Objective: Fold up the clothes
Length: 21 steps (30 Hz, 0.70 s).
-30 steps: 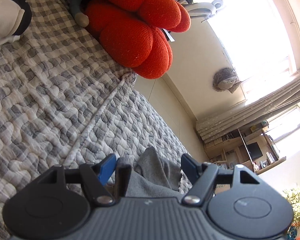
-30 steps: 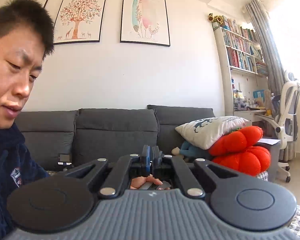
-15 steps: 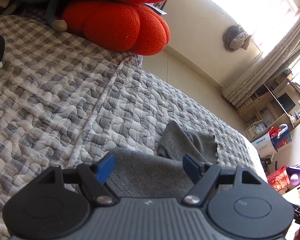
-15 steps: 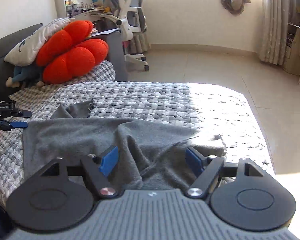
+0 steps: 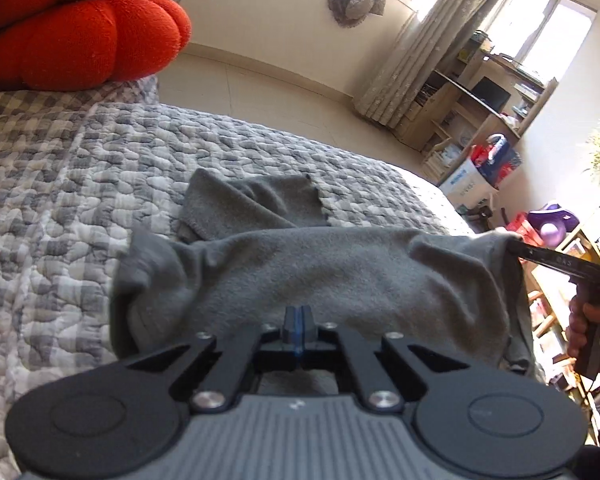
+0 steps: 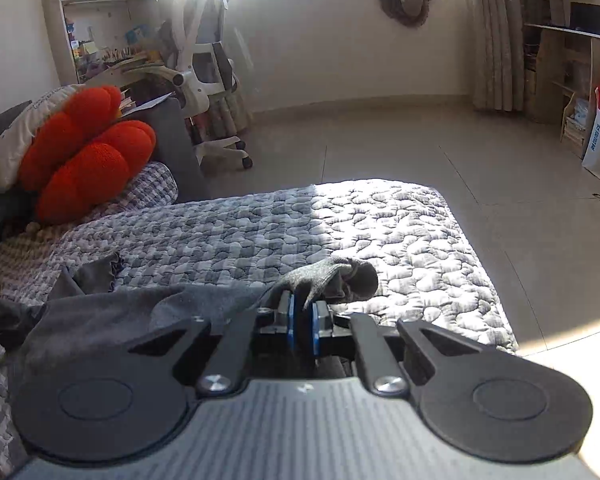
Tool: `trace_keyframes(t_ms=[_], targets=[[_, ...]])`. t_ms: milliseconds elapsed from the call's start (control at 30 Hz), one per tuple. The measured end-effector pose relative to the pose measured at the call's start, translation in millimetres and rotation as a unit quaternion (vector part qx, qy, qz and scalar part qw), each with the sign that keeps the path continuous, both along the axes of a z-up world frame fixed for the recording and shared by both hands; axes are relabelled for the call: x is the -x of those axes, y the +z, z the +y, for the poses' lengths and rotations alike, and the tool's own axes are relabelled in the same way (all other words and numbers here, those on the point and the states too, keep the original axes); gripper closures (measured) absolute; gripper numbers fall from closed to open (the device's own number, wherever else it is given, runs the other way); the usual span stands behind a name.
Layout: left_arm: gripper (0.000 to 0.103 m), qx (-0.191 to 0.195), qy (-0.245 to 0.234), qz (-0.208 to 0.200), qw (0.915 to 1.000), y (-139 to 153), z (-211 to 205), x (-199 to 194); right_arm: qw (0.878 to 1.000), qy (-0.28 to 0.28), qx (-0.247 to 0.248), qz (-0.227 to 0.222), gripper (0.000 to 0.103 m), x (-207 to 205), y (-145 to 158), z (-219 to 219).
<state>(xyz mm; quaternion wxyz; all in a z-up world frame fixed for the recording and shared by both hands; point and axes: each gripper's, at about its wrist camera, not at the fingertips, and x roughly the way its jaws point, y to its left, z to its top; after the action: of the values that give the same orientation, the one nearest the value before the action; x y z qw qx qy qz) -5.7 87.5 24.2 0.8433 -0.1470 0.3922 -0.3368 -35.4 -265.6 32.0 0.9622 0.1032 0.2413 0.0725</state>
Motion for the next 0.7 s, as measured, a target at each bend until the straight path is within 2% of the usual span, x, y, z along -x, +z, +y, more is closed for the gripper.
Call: trace_keyframes(t_ms=[33,67,100,167,233,267,333,433,533,600,700], targets=[[0.103,0.025,-0.058,-0.021,0.9978,8.7,-12.1,13.7,0.999,0.011,-0.010,-0.041,0.094,10.7,13.3,1.7],[0.103,0.042,-0.111,-0.051,0.9917,19.2,-24.6,29.4,0.998,0.011,-0.011,-0.060,0.094,17.4,19.2,1.5],[0.100,0.052,-0.135,-0.079,0.9863,29.9,-32.6,42.1,0.998,0.005,-0.004,-0.065,0.094,21.3,21.2,0.2],[0.092,0.061,-0.102,-0.084,0.9893,38.9,-29.7,40.3,0.997,-0.008,0.010,-0.074,0.094,29.0,25.1,-2.4],[0.051,0.053,-0.052,-0.082,0.9939,41.6,-22.0,30.8,0.998,-0.017,0.020,-0.055,0.094,26.7,15.4,-8.4],[0.044,0.034,-0.021,-0.082,0.9958,39.0,-16.1,23.3,0.998,-0.020,0.024,-0.055,0.094,27.2,12.9,-11.3],[0.041,-0.015,0.041,-0.060,0.9972,28.2,-1.4,1.0,0.997,-0.024,0.021,-0.070,0.094,31.2,14.9,-16.4],[0.041,-0.044,0.105,-0.029,0.9930,17.8,21.8,-33.1,0.996,-0.023,-0.011,-0.089,0.095,36.1,25.2,-23.2],[0.040,-0.025,0.168,0.022,0.9852,8.7,42.4,-72.2,0.993,-0.022,-0.044,-0.108,0.095,41.0,35.5,-30.1],[0.039,-0.026,0.185,0.046,0.9813,3.4,43.6,-93.9,0.997,-0.024,-0.022,-0.067,0.085,28.0,21.7,-24.3],[0.027,-0.044,0.173,0.061,0.9820,-9.3,26.6,-115.6,0.999,-0.029,0.025,0.014,0.081,2.7,-6.4,-12.0]])
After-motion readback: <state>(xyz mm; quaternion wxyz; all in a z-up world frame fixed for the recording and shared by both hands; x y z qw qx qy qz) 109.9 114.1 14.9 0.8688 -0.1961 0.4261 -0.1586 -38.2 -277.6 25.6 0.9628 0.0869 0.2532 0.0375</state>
